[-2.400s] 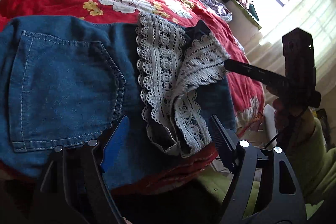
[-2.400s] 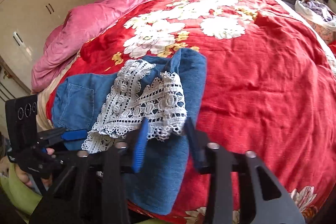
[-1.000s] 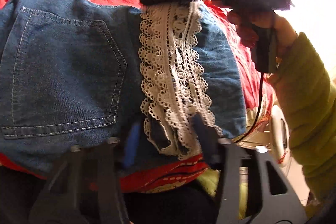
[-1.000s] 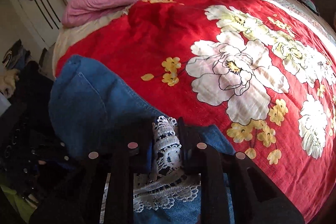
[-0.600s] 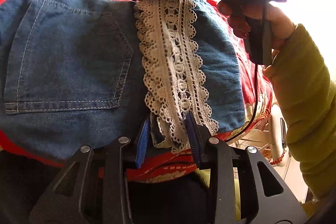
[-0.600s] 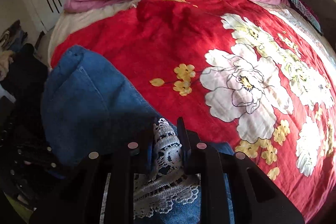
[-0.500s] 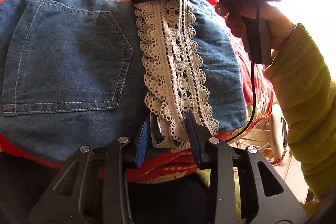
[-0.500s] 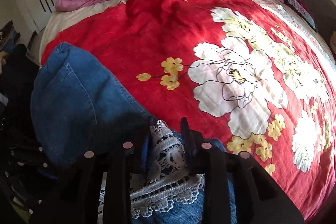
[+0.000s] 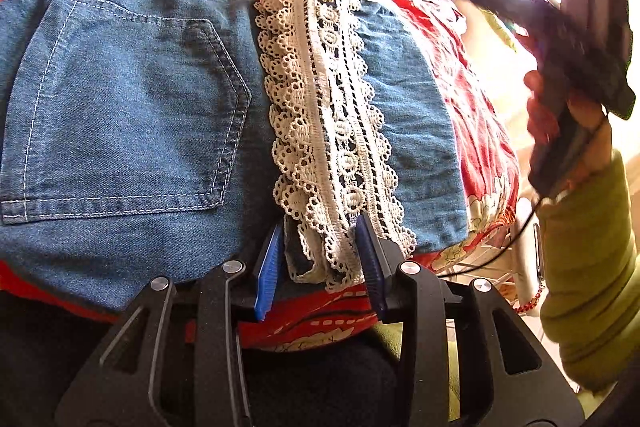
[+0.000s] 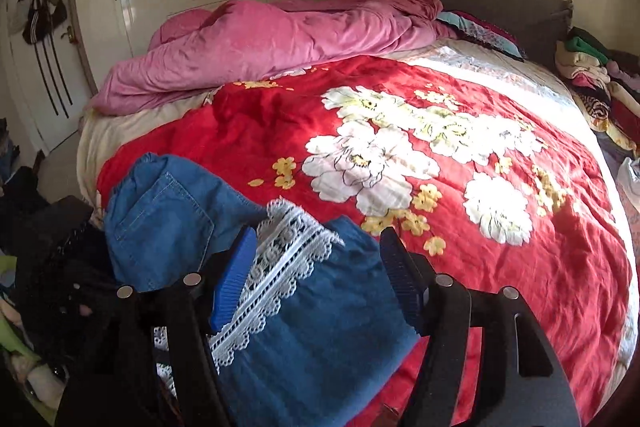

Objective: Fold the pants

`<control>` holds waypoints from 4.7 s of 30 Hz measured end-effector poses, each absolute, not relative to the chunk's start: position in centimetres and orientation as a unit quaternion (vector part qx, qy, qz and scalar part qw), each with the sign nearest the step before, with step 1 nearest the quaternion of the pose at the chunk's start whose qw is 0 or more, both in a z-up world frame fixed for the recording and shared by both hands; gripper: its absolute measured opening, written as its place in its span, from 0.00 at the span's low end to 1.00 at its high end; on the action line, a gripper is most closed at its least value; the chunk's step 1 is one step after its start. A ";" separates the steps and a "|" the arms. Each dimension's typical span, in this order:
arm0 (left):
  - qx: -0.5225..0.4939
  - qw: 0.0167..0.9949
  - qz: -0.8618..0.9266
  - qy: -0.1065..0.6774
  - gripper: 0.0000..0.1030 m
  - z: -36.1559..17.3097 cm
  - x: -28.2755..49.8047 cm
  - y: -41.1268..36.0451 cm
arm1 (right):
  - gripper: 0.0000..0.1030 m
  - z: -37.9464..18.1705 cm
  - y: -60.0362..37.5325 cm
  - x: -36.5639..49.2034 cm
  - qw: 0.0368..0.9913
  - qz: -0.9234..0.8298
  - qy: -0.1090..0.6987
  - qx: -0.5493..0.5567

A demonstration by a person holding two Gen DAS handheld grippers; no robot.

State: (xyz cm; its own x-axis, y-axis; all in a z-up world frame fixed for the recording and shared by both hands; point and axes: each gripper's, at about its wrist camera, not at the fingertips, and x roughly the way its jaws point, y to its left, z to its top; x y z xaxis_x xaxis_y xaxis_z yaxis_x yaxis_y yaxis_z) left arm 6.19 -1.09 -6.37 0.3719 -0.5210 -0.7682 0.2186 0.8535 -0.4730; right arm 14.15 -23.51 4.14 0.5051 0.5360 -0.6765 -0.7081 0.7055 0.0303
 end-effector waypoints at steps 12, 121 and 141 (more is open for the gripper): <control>-0.133 0.815 -0.226 0.517 0.35 -5.8 6.1 -3.2 | 0.58 -4.4 -23.2 16.3 0.839 0.254 0.448 -0.175; -0.287 0.833 -0.152 0.447 0.78 -4.5 6.3 11.2 | 0.32 3.9 -9.6 13.7 0.717 0.569 0.399 -0.057; -0.185 0.827 -0.263 0.461 0.73 -0.8 8.0 -4.0 | 0.56 5.0 -24.4 15.1 0.780 0.502 0.372 0.036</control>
